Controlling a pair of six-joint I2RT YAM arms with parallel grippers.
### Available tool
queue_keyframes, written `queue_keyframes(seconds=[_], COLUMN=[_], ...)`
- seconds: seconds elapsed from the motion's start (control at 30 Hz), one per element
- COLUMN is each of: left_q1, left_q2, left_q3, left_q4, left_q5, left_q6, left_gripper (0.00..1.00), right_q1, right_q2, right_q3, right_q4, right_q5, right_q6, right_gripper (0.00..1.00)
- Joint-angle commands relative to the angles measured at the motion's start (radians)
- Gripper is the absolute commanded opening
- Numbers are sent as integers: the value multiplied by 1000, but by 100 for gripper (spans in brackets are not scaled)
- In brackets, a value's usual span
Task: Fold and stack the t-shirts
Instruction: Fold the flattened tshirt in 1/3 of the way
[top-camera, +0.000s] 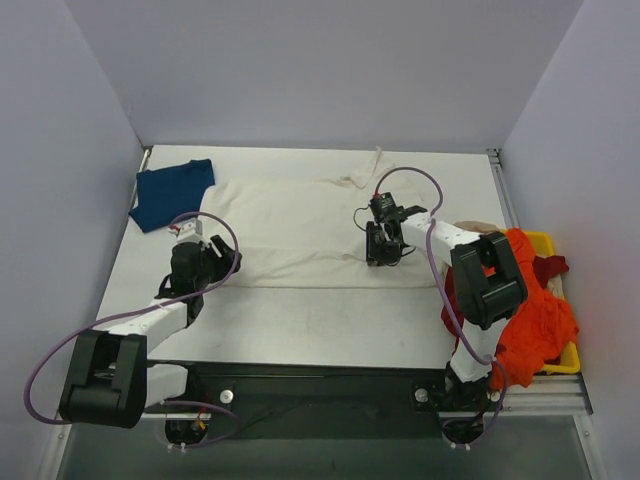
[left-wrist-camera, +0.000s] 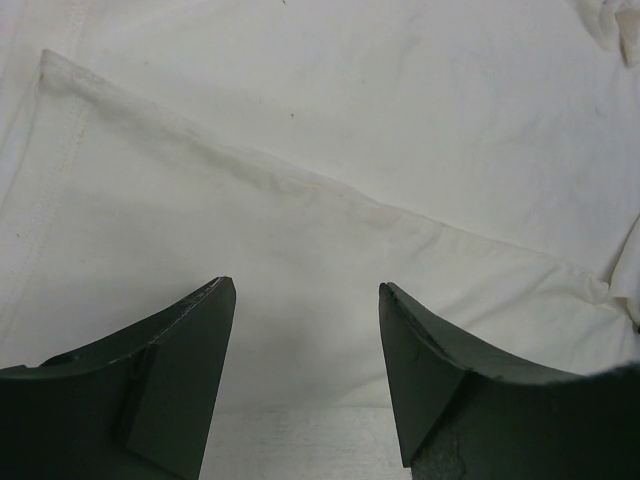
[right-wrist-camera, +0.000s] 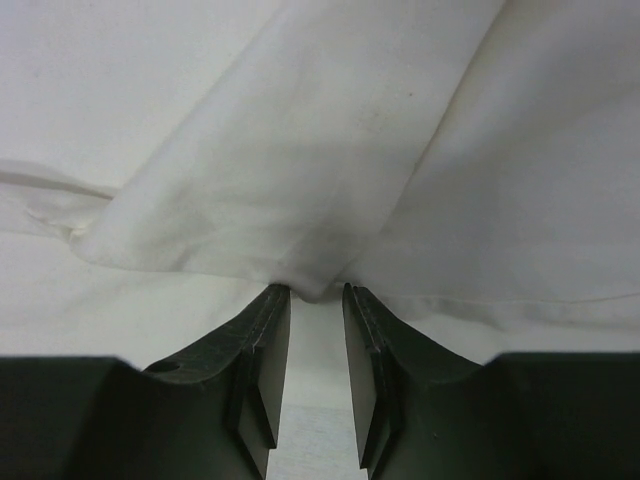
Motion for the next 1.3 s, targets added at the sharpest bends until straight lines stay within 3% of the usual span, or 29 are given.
queue_keyframes(seconds=[0.0,0.5,1.27], left_q1=[-6,-6,-6], left_q2=[2,-11,3], left_q3=[36,33,28], left_q4=[31,21,23], left_q5=[-3,-13,-12], left_q6=[21,26,28], left_gripper=[70,70,70], right_q1=[4,14,33], right_q2=[10,31,280], right_q3=[42,121,476], right_q4=[-28,-34,-82], right_q5=[0,-24,-83], right_q6=[-15,-33,-50], right_gripper=[28,1,0])
